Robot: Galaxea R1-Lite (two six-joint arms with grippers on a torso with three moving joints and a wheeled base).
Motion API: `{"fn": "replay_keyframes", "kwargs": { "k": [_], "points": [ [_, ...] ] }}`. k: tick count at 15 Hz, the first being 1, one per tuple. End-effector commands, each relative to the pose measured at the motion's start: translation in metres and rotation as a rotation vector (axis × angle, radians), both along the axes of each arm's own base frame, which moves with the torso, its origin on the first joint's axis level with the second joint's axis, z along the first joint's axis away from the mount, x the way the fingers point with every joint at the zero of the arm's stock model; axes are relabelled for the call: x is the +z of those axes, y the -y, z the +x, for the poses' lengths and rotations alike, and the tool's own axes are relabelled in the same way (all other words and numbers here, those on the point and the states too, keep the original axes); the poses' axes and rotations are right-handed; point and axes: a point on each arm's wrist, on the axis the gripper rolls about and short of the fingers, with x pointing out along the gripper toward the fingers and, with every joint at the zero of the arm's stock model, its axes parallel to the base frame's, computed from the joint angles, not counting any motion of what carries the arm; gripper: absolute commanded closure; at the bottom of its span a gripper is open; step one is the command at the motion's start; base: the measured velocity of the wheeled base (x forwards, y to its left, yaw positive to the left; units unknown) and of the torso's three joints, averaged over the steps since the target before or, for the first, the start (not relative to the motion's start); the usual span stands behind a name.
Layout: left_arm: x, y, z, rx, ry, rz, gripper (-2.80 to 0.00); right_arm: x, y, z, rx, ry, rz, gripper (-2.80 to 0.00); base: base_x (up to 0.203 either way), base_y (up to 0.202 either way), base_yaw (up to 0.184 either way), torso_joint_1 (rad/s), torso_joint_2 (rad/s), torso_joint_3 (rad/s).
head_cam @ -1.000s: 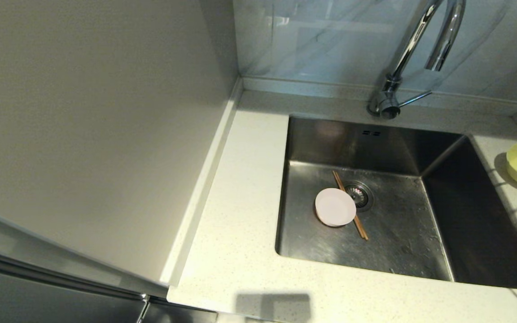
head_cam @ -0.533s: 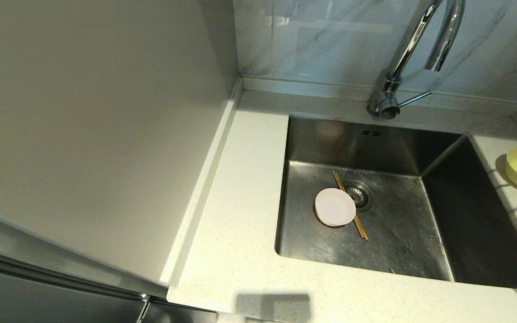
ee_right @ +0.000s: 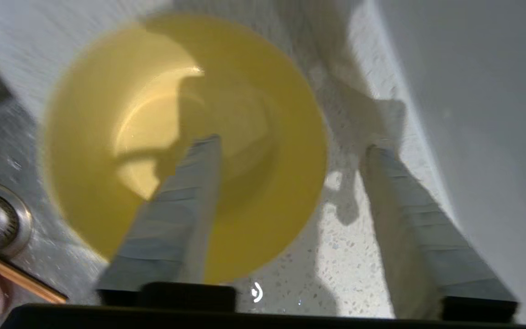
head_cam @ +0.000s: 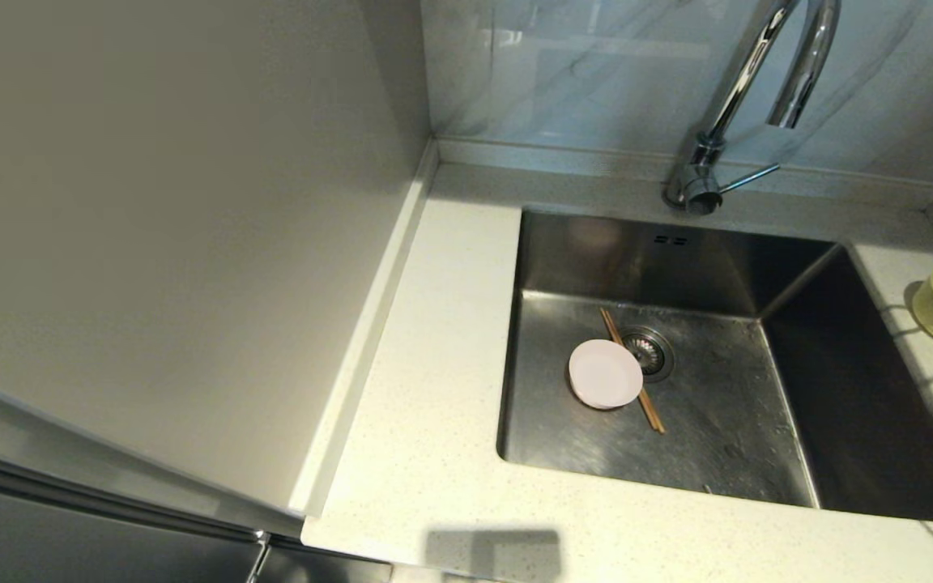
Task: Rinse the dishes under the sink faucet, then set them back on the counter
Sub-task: Put a bowl back to the table from the sink
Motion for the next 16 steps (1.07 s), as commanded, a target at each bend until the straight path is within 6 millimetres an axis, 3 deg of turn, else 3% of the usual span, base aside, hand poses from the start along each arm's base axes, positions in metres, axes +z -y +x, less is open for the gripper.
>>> {"fn": "replay_keyframes", "kwargs": {
  "k": [1, 2, 3, 5, 9, 12, 16],
  "points": [
    [0.0, 0.0, 0.0, 0.001, 0.003, -0.001, 0.0, 0.024, -0.006, -0.011, -0.003, 0.071, -0.049, -2.8, 0.0, 0.0, 0.0, 0.0, 0.0, 0.0],
    [0.0, 0.0, 0.0, 0.001, 0.003, -0.001, 0.0, 0.035, -0.011, -0.017, 0.0, 0.102, -0.07, -1.23, 0.0, 0.0, 0.0, 0.0, 0.0, 0.0],
    [0.0, 0.0, 0.0, 0.001, 0.003, -0.001, 0.0, 0.046, -0.015, -0.023, 0.014, 0.138, -0.088, 0.0, 0.0, 0.0, 0.0, 0.0, 0.0, 0.0],
    [0.0, 0.0, 0.0, 0.001, 0.003, -0.001, 0.0, 0.065, -0.026, -0.031, 0.057, 0.212, -0.125, 0.0, 0.0, 0.0, 0.0, 0.0, 0.0, 0.0],
    [0.0, 0.0, 0.0, 0.001, 0.003, -0.001, 0.0, 0.081, -0.046, -0.041, 0.121, 0.238, -0.156, 0.0, 0.0, 0.0, 0.0, 0.0, 0.0, 0.0],
    [0.0, 0.0, 0.0, 0.001, 0.003, -0.001, 0.0, 0.068, -0.084, -0.035, 0.251, 0.2, -0.094, 0.0, 0.0, 0.0, 0.0, 0.0, 0.0, 0.0],
    [0.0, 0.0, 0.0, 0.001, 0.003, -0.001, 0.0, 0.037, -0.156, -0.037, 0.445, 0.102, 0.023, 0.0, 0.0, 0.0, 0.0, 0.0, 0.0, 0.0]
  ]
}}
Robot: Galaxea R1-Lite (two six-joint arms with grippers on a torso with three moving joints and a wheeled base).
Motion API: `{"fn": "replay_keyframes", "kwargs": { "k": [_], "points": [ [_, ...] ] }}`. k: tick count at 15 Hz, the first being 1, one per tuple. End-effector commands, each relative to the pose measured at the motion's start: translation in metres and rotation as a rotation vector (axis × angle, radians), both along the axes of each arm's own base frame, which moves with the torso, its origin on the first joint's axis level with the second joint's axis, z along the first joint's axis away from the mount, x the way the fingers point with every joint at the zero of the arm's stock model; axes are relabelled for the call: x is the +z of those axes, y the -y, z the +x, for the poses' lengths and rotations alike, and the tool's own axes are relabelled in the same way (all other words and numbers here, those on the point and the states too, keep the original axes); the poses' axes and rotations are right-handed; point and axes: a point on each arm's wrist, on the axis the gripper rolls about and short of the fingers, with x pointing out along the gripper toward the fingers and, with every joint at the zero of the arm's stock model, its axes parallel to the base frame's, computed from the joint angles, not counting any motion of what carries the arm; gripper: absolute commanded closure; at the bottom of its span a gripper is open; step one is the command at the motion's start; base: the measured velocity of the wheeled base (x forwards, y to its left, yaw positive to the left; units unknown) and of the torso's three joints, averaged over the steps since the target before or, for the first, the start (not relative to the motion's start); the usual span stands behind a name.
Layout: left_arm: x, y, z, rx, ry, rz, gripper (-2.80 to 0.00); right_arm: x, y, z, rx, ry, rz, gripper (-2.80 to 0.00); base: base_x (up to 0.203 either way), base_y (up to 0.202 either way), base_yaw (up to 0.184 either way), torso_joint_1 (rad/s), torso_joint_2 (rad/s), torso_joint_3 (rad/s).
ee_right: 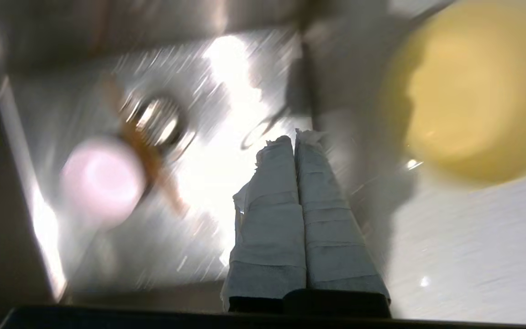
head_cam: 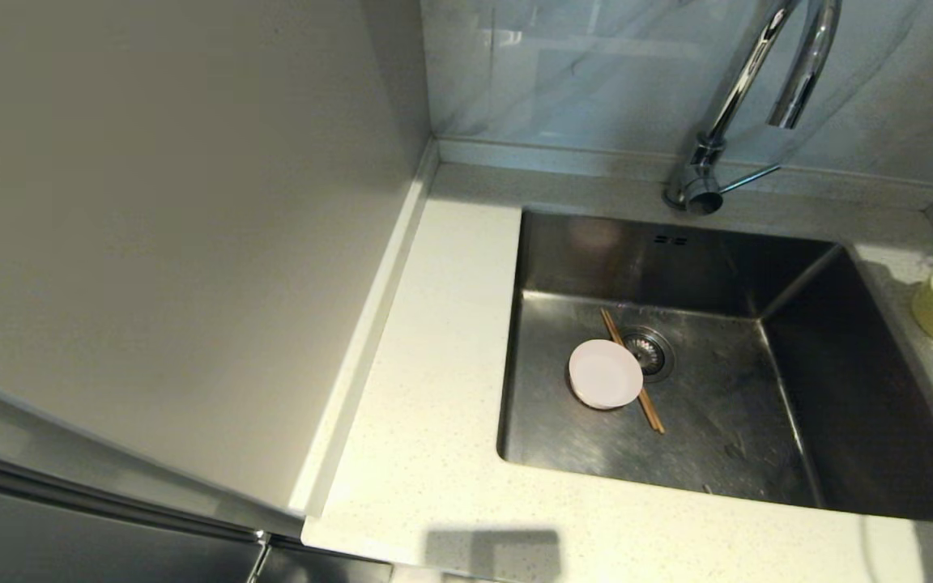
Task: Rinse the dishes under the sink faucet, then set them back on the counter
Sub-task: Put a bowl back to the table from the sink
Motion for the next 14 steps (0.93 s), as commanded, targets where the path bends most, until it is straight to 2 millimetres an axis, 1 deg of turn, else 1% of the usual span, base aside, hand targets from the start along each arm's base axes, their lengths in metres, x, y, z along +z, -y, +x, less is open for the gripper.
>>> {"fn": "replay_keyframes", "kwargs": {
  "k": [1, 3, 5, 7, 9, 11, 14],
  "points": [
    [0.0, 0.0, 0.0, 0.001, 0.004, -0.001, 0.0, -0.012, -0.037, -0.013, 0.101, -0.051, 0.025, 0.0, 0.0, 0.0, 0.0, 0.0, 0.0, 0.0],
    [0.0, 0.0, 0.0, 0.001, 0.004, -0.001, 0.0, -0.033, -0.059, -0.016, 0.171, -0.096, 0.036, 0.0, 0.0, 0.0, 0.0, 0.0, 0.0, 0.0],
    [0.0, 0.0, 0.0, 0.001, 0.004, -0.001, 0.0, -0.057, -0.073, -0.008, 0.215, -0.111, 0.025, 0.0, 0.0, 0.0, 0.0, 0.0, 0.0, 0.0],
    [0.0, 0.0, 0.0, 0.001, 0.004, -0.001, 0.0, -0.09, -0.083, 0.012, 0.232, -0.173, 0.009, 0.0, 0.0, 0.0, 0.0, 0.0, 0.0, 0.0],
    [0.0, 0.0, 0.0, 0.001, 0.004, -0.001, 0.0, -0.117, -0.095, 0.026, 0.257, -0.219, -0.001, 0.0, 0.0, 0.0, 0.0, 0.0, 0.0, 0.0],
    [0.0, 0.0, 0.0, 0.001, 0.004, -0.001, 0.0, -0.138, -0.108, 0.041, 0.29, -0.24, 0.001, 0.0, 0.0, 0.0, 0.0, 0.0, 0.0, 0.0],
    [0.0, 0.0, 0.0, 0.001, 0.004, -0.001, 0.0, -0.167, -0.124, 0.07, 0.314, -0.252, 0.008, 0.0, 0.0, 0.0, 0.0, 0.0, 0.0, 0.0]
  ]
}}
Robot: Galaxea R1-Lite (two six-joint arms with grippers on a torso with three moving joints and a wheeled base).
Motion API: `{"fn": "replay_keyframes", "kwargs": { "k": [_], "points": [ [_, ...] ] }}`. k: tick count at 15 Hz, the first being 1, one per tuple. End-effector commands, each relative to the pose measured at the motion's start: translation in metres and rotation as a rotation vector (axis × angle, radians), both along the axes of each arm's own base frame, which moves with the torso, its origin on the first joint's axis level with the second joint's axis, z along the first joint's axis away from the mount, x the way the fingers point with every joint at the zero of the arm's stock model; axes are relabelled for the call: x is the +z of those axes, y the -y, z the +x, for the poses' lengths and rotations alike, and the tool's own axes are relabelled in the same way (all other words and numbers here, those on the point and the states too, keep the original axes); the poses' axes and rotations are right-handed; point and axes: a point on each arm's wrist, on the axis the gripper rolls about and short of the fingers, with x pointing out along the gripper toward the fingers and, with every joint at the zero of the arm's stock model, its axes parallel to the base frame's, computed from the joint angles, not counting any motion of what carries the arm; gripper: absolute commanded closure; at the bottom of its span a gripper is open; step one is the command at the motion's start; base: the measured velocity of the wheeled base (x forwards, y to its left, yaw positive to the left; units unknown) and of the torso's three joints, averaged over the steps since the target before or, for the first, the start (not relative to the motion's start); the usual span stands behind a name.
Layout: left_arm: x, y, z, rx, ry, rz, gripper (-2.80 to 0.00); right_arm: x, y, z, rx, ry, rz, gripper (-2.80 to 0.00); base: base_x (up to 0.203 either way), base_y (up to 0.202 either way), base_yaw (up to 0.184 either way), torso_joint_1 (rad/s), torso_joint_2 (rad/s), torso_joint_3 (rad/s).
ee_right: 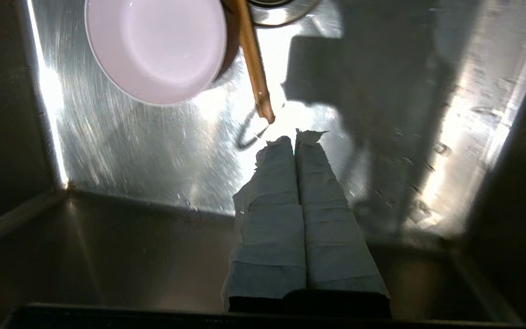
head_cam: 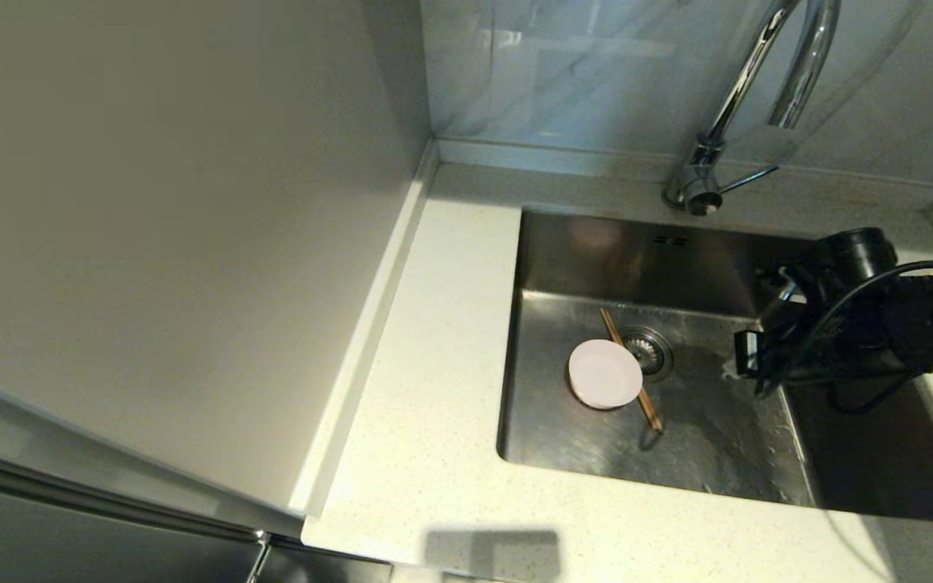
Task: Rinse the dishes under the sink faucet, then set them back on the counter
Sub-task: Put a bowl back to the table from the sink
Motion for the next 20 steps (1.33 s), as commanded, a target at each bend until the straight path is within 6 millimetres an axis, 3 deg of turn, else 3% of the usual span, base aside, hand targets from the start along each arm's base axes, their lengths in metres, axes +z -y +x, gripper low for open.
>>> {"fn": "replay_keyframes", "kwargs": {
  "k": [1, 4, 9, 10, 15, 20],
  "points": [
    [0.0, 0.0, 0.0, 0.001, 0.003, -0.001, 0.0, -0.033, -0.01, 0.027, 0.021, -0.059, -0.004, 0.0, 0.0, 0.0, 0.0, 0.0, 0.0, 0.0],
    [0.0, 0.0, 0.0, 0.001, 0.003, -0.001, 0.0, -0.049, -0.023, 0.054, 0.031, -0.053, -0.027, 0.0, 0.0, 0.0, 0.0, 0.0, 0.0, 0.0],
    [0.0, 0.0, 0.0, 0.001, 0.003, -0.001, 0.0, -0.065, -0.05, 0.081, 0.033, -0.039, -0.087, 0.0, 0.0, 0.0, 0.0, 0.0, 0.0, 0.0],
    [0.0, 0.0, 0.0, 0.001, 0.003, -0.001, 0.0, -0.066, -0.051, 0.083, 0.026, -0.035, -0.099, -2.8, 0.0, 0.0, 0.0, 0.0, 0.0, 0.0],
    [0.0, 0.0, 0.0, 0.001, 0.003, -0.001, 0.0, -0.066, -0.044, 0.085, -0.047, -0.025, -0.165, -2.8, 0.0, 0.0, 0.0, 0.0, 0.0, 0.0],
    [0.0, 0.0, 0.0, 0.001, 0.003, -0.001, 0.0, -0.067, -0.047, 0.089, -0.06, -0.02, -0.101, -2.8, 0.0, 0.0, 0.0, 0.0, 0.0, 0.0]
  ]
}}
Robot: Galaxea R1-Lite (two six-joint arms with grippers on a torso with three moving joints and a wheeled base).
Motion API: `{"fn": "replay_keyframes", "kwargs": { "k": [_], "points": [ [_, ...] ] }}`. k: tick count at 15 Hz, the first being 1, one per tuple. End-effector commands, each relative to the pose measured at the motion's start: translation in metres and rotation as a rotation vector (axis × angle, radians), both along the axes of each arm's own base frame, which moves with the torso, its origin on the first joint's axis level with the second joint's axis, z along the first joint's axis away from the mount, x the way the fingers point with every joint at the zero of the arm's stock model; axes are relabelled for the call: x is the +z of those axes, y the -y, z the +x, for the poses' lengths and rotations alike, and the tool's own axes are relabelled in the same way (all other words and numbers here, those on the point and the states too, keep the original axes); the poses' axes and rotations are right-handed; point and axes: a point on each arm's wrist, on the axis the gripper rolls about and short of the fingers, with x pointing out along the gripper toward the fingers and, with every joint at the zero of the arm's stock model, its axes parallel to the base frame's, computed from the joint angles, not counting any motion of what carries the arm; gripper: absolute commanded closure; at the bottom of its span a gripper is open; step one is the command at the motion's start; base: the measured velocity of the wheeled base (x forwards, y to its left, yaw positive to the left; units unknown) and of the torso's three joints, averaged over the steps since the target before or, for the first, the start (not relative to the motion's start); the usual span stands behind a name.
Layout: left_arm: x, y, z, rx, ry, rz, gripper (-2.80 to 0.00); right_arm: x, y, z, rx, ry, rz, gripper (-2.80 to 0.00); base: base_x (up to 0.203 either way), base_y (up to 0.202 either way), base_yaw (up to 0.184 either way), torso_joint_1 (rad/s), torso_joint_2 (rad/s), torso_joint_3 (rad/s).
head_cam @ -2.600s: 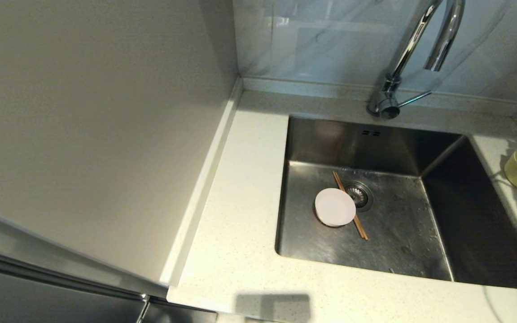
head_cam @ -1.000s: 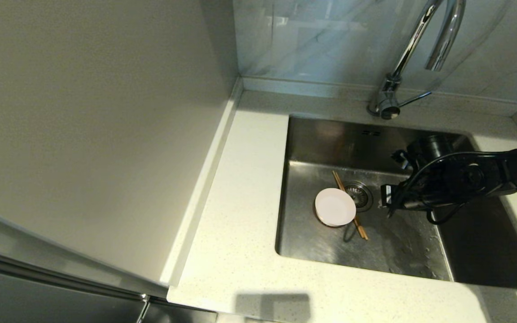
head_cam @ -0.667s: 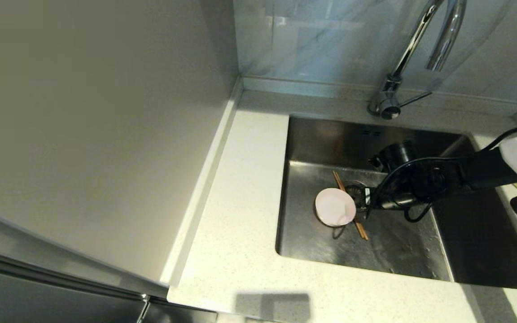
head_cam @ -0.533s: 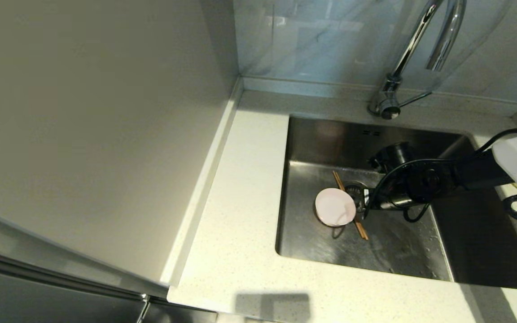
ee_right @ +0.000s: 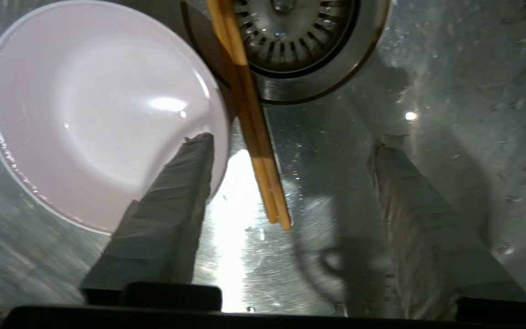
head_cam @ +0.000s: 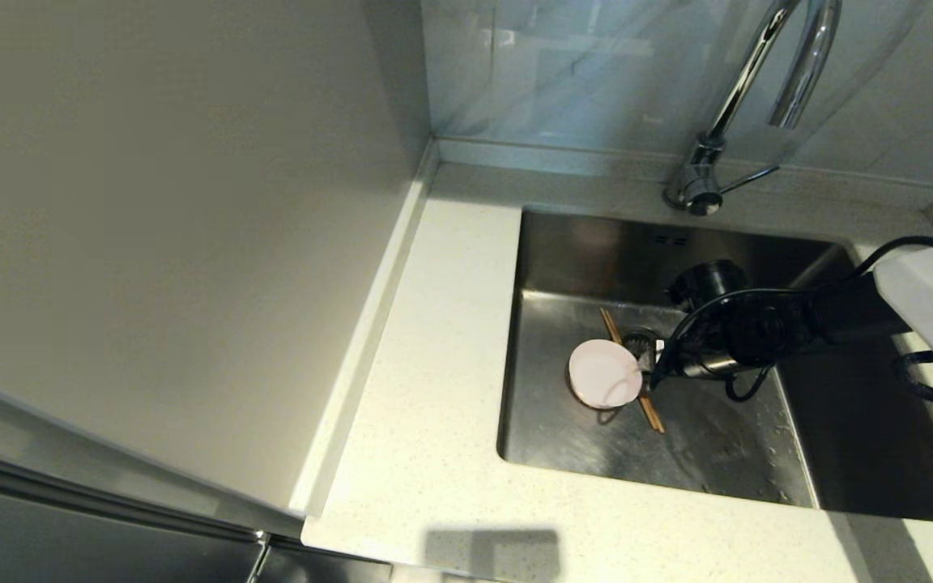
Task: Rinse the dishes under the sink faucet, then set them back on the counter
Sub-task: Put a bowl back to the table from the sink
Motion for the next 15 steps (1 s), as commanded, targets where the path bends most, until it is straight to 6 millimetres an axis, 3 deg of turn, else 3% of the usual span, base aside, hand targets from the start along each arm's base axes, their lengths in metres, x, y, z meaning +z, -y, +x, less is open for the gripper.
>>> {"fn": "replay_keyframes", "kwargs": {
  "k": [1, 8, 9, 15],
  "points": [
    [0.0, 0.0, 0.0, 0.0, 0.003, -0.001, 0.0, -0.003, -0.001, 0.001, 0.008, -0.009, 0.01, -2.8, 0.0, 0.0, 0.0, 0.0, 0.0, 0.0],
    [0.0, 0.0, 0.0, 0.0, 0.003, -0.001, 0.0, -0.032, -0.016, 0.019, -0.01, -0.031, 0.035, -2.8, 0.0, 0.0, 0.0, 0.0, 0.0, 0.0],
    [0.0, 0.0, 0.0, 0.0, 0.003, -0.001, 0.0, -0.033, -0.017, 0.021, -0.011, -0.026, 0.036, 0.0, 0.0, 0.0, 0.0, 0.0, 0.0, 0.0],
    [0.0, 0.0, 0.0, 0.0, 0.003, -0.001, 0.0, -0.045, -0.017, 0.026, -0.027, -0.046, 0.044, 0.0, 0.0, 0.0, 0.0, 0.0, 0.0, 0.0]
  ]
}}
